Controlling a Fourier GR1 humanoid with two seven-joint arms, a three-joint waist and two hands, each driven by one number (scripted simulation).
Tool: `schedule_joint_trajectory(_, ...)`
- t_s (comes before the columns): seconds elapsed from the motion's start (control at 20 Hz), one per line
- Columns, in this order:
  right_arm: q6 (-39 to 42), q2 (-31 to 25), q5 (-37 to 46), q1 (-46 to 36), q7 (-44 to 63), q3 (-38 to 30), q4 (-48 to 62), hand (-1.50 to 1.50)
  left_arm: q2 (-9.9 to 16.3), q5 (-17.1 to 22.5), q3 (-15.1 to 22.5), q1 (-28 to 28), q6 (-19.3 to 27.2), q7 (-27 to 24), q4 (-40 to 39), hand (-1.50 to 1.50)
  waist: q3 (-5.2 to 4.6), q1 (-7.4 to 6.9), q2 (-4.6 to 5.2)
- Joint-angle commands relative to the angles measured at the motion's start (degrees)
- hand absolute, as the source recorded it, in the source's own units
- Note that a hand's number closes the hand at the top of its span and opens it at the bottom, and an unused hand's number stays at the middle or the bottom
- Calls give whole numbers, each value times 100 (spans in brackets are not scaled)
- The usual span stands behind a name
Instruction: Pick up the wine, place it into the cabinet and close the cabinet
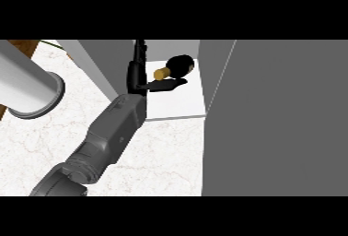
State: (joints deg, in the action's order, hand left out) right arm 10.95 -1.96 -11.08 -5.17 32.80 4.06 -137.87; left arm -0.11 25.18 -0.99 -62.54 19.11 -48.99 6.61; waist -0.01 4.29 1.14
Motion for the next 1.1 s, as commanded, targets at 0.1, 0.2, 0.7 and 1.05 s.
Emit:
schedule_joint_trajectory(0.1, -147, 5, -145, -39, 436, 169, -480, -150, 10, 377, -70, 388, -279, -201, 66, -150, -9, -35, -41)
schedule_joint_trajectory(0.2, -79, -64, -265, 112, 292, -24, -516, -150, 10, 545, -19, 610, -380, -344, 125, -150, -5, -7, -58)
schedule_joint_trajectory(0.7, -110, -91, -265, 122, 167, -46, -454, -150, 10, 1416, 1051, 1023, -156, 40, 1037, -150, 0, -69, -115)
schedule_joint_trajectory(1.05, -285, -106, -166, 207, 491, -61, -704, -150, 11, 1909, 2712, 2183, 698, 447, 2932, -150, 2, -316, -161)
